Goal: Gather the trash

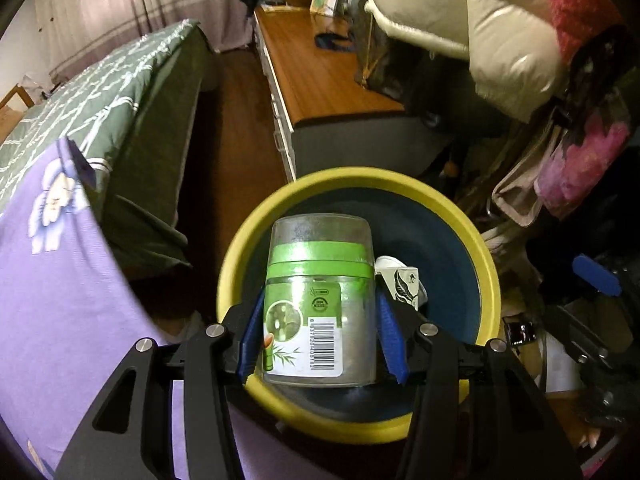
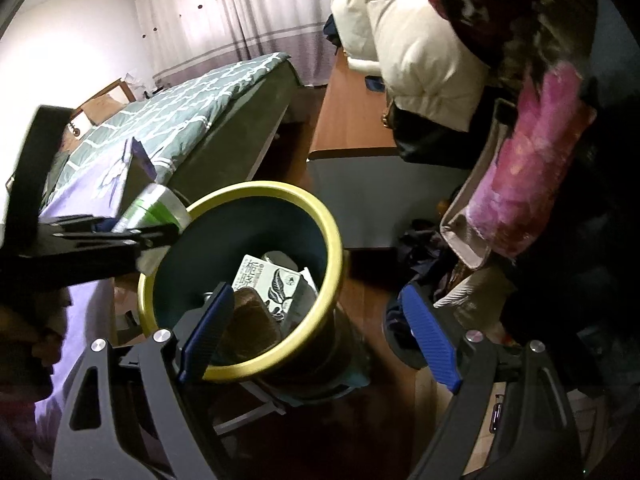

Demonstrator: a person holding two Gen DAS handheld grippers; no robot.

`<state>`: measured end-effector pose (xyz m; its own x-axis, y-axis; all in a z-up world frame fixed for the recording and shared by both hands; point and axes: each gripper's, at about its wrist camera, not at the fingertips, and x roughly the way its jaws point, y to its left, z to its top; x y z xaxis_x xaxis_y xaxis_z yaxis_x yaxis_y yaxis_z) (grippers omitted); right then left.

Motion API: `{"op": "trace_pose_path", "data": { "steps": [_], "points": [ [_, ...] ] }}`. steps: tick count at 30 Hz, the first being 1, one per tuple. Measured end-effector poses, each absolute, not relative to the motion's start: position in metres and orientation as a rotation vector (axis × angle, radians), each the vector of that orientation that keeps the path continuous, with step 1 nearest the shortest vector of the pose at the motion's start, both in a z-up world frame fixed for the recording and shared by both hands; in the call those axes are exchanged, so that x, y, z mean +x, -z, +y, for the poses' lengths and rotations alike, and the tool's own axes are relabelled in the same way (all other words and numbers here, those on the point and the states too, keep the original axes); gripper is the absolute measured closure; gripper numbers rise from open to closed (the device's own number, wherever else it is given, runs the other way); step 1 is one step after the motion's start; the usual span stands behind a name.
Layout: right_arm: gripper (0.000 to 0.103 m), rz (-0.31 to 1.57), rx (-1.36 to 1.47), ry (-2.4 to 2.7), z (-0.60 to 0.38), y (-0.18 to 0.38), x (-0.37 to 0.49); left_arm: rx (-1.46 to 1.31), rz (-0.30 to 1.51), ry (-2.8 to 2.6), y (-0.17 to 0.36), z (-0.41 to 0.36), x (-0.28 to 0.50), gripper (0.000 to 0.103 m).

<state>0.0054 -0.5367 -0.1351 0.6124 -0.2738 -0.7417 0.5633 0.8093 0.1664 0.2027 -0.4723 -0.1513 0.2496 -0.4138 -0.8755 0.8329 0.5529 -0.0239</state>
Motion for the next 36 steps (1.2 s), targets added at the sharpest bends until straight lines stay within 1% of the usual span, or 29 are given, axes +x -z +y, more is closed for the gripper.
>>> {"op": "trace_pose_path", "data": {
  "steps": [2,3,5,6,9,11,12,13,16,18,22,26,30,36],
  "points": [
    [0.021,0.774,0.411,0.496,-0.537,0.137,0.005,0.519,1.003,0.893,0.159,-0.477,0.202,0.053],
    [0.021,0.775,0.412,0.494,-0.537,0.137,0.005,0.523,1.005,0.886,0.161,-0.478,0.202,0.051],
    [0.021,0.776,0.411,0.486,-0.535,0.137,0.006,0.525,0.989,0.863,0.160,-0.477,0.201,0.020],
    [0.021,0.775,0.410,0.482,-0.534,0.136,0.005,0.514,0.965,0.852,0.154,-0.472,0.200,0.017],
    [0.021,0.770,0.401,0.462,-0.527,0.132,0.005,0.475,0.899,0.834,0.127,-0.445,0.192,0.016],
    [0.021,0.763,0.384,0.445,-0.520,0.127,0.004,0.427,0.843,0.825,0.104,-0.420,0.183,0.008],
    [0.021,0.758,0.377,0.436,-0.516,0.124,0.005,0.411,0.807,0.817,0.094,-0.406,0.178,0.006],
    [0.021,0.753,0.365,0.419,-0.510,0.120,0.005,0.384,0.742,0.794,0.077,-0.382,0.169,0.005],
    [0.019,0.744,0.337,0.385,-0.497,0.114,0.008,0.319,0.642,0.714,0.048,-0.326,0.155,0.005],
    [0.019,0.735,0.316,0.352,-0.485,0.109,0.010,0.287,0.618,0.651,0.037,-0.296,0.148,0.005],
    [0.019,0.714,0.269,0.293,-0.460,0.099,0.016,0.181,0.570,0.476,0.019,-0.213,0.135,0.005],
    [0.018,0.686,0.219,0.263,-0.441,0.086,0.017,0.134,0.529,0.355,0.011,-0.154,0.117,0.005],
    [0.016,0.646,0.176,0.257,-0.423,0.072,0.013,0.086,0.500,0.279,0.006,-0.105,0.093,0.005],
    [0.015,0.607,0.155,0.249,-0.404,0.062,0.003,0.064,0.489,0.224,0.014,-0.070,0.064,0.005]
  ]
}}
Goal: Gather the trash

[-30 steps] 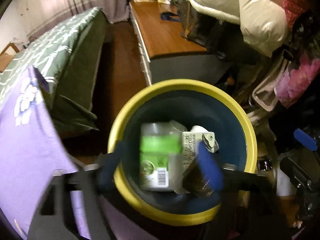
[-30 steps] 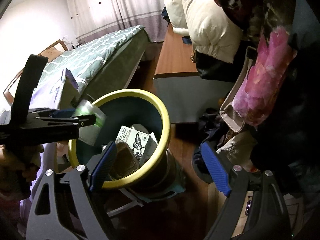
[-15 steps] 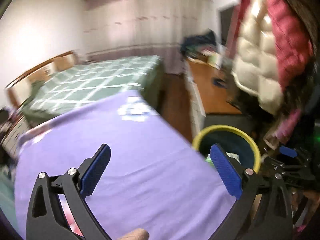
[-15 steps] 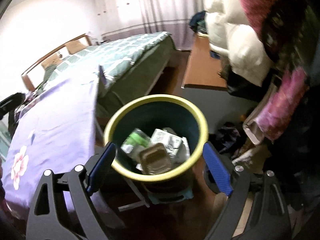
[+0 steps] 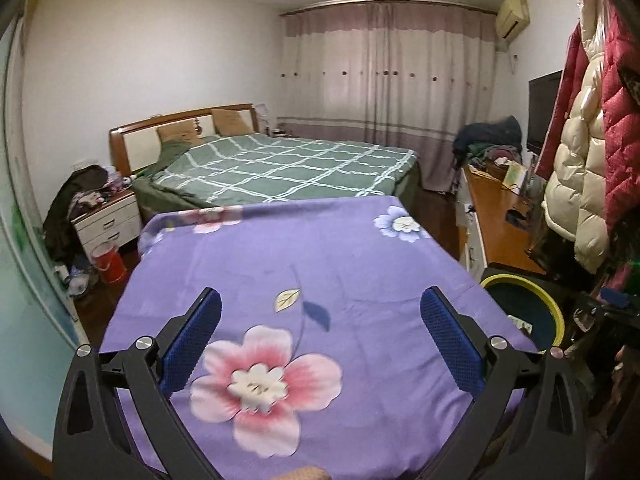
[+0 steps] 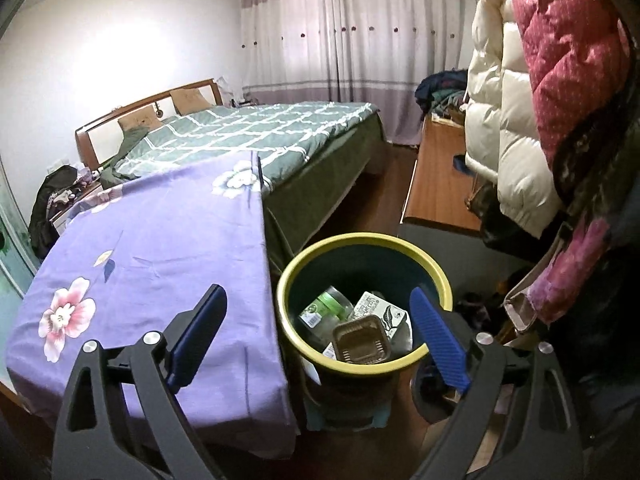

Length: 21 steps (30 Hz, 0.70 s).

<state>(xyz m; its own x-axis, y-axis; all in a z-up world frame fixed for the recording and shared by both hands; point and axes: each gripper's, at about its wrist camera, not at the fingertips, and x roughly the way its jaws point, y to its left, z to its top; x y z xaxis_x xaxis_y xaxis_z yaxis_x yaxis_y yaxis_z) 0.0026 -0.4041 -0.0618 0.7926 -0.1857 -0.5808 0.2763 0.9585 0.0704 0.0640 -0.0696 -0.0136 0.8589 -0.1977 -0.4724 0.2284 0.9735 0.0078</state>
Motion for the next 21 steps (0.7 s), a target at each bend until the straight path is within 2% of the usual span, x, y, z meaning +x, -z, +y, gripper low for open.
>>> {"op": "trace_pose_path", "data": {
  "steps": [21],
  "points": [
    [0.014,0.587,0.134,0.211,-0.380,0.054,0.000,0.036,0.493,0.176,0.018,-0.054,0.056,0.005]
  ]
}}
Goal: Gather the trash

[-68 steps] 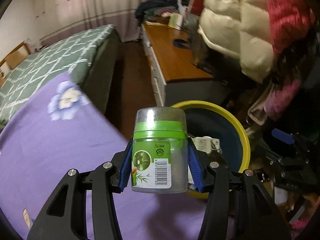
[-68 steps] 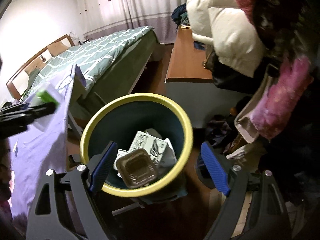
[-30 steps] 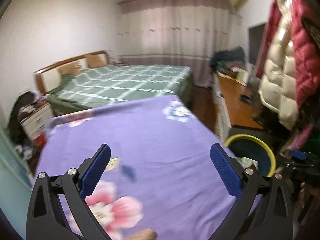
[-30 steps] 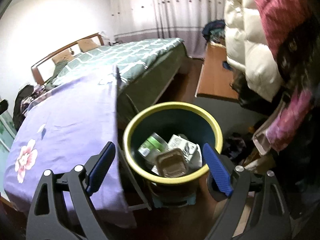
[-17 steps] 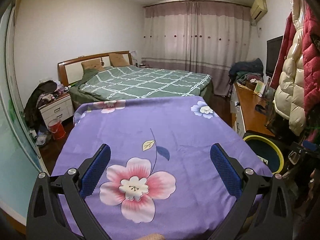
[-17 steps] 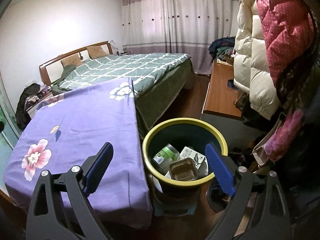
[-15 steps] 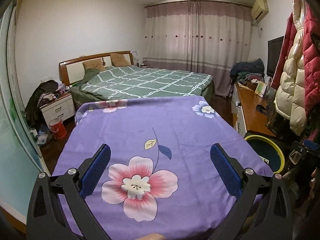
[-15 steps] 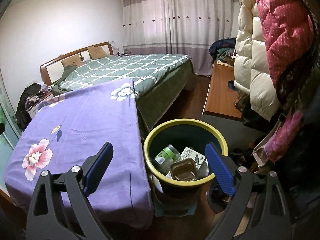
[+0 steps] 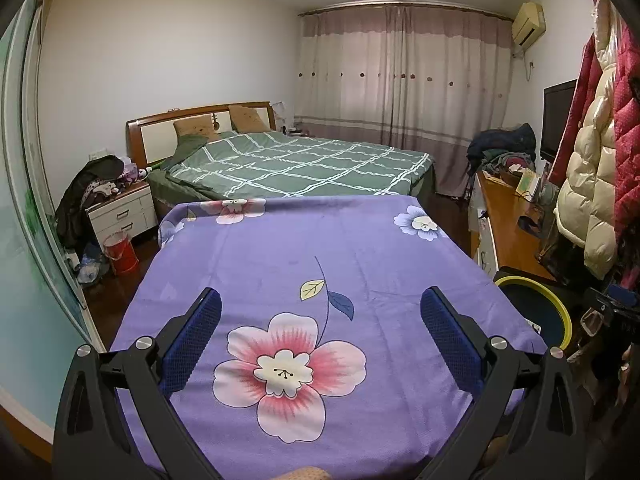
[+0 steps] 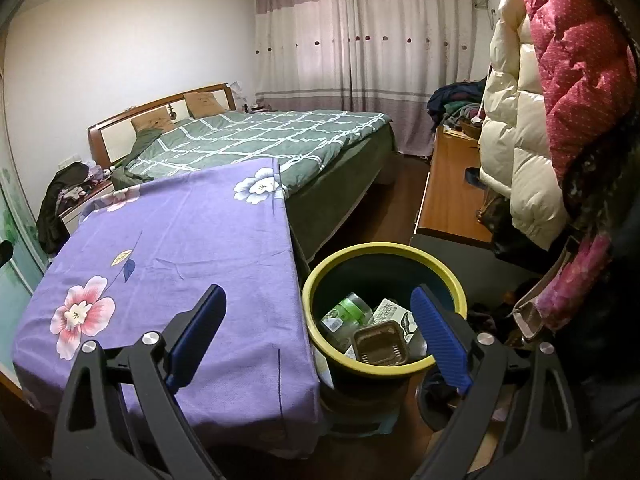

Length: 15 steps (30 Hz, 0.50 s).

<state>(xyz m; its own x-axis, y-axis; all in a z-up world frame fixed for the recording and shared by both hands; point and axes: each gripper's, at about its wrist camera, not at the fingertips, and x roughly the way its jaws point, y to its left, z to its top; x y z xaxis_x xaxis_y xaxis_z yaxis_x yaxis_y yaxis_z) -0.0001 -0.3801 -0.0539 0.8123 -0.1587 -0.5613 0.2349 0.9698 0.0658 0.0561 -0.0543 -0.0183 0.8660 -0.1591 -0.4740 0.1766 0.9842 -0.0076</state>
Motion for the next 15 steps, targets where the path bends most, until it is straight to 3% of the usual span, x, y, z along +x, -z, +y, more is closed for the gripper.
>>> {"op": "trace_pose_path", "data": {
  "steps": [15],
  "points": [
    [0.014,0.587,0.139,0.206,-0.3786,0.0551,-0.0009,0.037,0.510,0.176,0.0204,-0.0592,0.0594,0.005]
  ]
}}
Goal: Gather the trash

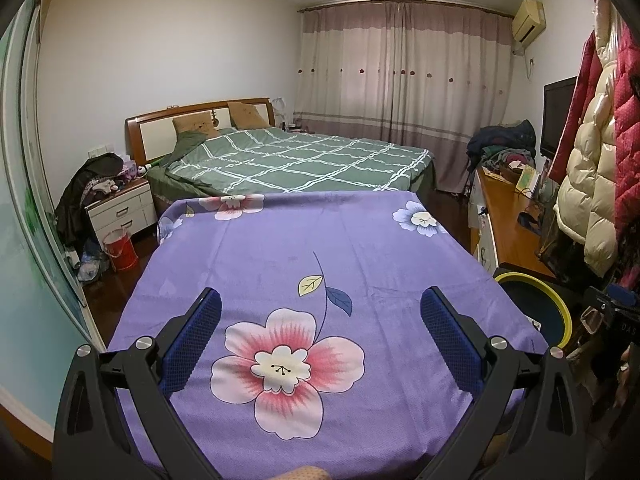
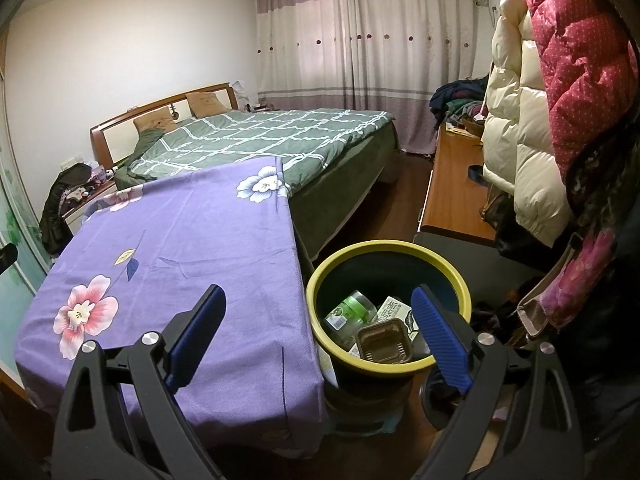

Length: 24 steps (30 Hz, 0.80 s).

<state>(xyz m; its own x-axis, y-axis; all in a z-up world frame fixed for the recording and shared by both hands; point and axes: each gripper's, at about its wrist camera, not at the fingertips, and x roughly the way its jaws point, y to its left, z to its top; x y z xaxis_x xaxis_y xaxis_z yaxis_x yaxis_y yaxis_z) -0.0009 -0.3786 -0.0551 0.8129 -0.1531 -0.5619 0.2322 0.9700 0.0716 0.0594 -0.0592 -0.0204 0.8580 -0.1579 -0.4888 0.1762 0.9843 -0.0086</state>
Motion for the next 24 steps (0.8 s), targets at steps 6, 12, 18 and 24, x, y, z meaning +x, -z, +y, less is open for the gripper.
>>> {"op": "trace_pose_path", "data": {
  "steps": [6,12,18,24],
  "points": [
    [0.014,0.588,0.144,0.199,-0.3737,0.0568,-0.0010,0.037,0.513,0.179,0.0218,-0.0600,0.0598,0.005],
    [0.014,0.589,0.144,0.199,-0.3734,0.0573,-0.0006,0.038,0.514,0.183,0.0222,-0.0604,0.0597,0.005],
    [0.014,0.589,0.147,0.197,-0.3730,0.0576,-0.0005,0.048,0.514,0.190,0.0238,-0.0622,0.0567,0.005],
    [0.013,0.590,0.147,0.197,-0.3731,0.0575,-0.0004,0.047,0.513,0.189,0.0238,-0.0623,0.0566,0.005]
  ]
}}
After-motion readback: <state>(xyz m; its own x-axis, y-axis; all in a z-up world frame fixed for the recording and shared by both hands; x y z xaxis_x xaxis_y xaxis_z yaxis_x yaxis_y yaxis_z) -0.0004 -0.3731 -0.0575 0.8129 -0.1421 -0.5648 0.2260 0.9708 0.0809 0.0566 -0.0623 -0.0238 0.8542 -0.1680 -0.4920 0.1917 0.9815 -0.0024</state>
